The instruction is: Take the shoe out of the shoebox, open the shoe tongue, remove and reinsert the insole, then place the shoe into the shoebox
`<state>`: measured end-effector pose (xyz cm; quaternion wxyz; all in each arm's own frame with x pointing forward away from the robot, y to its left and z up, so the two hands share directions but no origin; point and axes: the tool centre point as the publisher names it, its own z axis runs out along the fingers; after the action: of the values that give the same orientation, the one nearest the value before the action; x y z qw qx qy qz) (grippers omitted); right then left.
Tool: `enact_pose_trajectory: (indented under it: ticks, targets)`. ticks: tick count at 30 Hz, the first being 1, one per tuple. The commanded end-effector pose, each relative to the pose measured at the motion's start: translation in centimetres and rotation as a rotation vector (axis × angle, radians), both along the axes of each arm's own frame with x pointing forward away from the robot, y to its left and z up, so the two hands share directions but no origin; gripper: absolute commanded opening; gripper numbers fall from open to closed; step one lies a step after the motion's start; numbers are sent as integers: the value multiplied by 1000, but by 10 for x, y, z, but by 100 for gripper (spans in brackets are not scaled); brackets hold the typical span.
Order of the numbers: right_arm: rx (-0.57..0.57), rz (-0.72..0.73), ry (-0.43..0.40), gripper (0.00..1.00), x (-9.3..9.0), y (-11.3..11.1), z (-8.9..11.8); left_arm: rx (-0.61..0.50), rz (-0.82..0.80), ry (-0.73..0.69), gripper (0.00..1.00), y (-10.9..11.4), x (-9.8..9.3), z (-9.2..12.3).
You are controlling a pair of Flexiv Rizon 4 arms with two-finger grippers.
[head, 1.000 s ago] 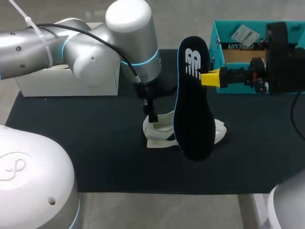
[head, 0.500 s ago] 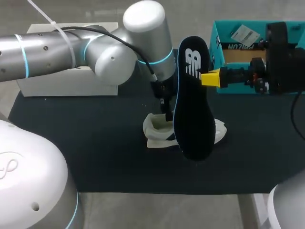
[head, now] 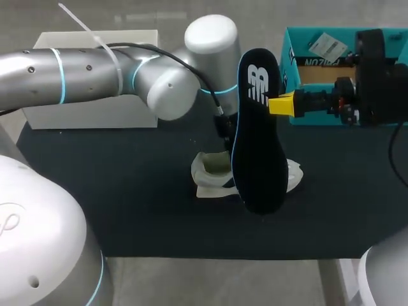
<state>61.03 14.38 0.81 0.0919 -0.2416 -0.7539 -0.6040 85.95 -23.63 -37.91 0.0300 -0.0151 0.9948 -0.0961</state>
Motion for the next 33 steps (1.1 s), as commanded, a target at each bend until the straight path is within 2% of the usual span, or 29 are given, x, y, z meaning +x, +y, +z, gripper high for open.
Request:
enact_pose_trajectory:
  ticks: [1,4,27,31,32,33]
  targets:
    - [-1,2,2,0,3,3,0,0,-9,2,0,-1,-2,-1]
    - [-1,2,2,0,3,3,0,-14,-6,4,0,6,-8,7]
    - [-1,2,2,0,3,3,0,-14,-6,4,0,6,-8,7]
    - [-1,2,2,0,3,3,0,17,-440,116,0,5,11,9]
    - [-1,2,2,0,3,3,0,21,-488,99,0,8,13,13]
    - [-1,2,2,0,3,3,0,92,-625,129,0,8,16,17]
